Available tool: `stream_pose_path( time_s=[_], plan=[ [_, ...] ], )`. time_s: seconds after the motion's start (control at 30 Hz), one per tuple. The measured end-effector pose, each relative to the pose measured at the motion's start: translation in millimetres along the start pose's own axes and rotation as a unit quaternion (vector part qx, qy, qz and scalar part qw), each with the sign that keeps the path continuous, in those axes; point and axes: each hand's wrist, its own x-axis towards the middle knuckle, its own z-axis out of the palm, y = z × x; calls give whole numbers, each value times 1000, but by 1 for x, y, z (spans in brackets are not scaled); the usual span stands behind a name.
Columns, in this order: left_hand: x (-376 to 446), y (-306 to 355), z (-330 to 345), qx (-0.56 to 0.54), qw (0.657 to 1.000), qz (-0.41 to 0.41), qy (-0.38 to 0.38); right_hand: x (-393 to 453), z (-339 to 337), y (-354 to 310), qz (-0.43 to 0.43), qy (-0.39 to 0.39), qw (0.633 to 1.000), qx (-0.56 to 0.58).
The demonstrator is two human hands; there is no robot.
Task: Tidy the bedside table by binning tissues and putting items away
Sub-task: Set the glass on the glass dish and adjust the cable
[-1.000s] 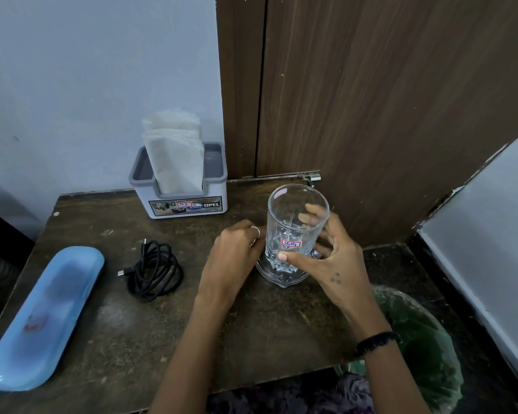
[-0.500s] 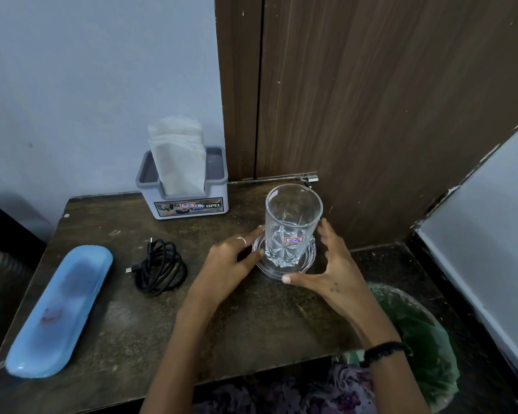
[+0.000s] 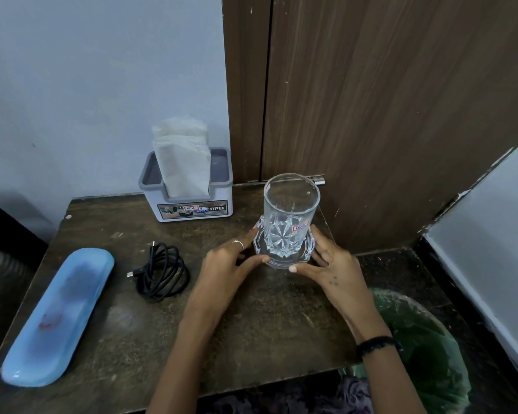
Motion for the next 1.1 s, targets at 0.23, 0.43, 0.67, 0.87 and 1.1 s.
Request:
stream_pose_path(
  time_s=[0.23, 0.43, 0.67, 0.87, 1.1],
  plan=[
    [23, -1, 11, -70, 990, -68, 104, 33, 13, 2, -10, 41, 998, 52],
    [30, 5, 23, -87, 979, -85, 166, 52, 9, 7, -11, 50, 997, 63],
    [37, 2, 28, -129, 970, -94, 183, 68, 17, 9, -37, 104, 992, 59],
    [44, -4, 30, -83, 980, -95, 155, 77, 24, 6, -65, 145, 987, 20],
    [44, -1, 29, -9, 986, -106, 129, 79, 27, 7, -72, 181, 980, -38]
  ],
)
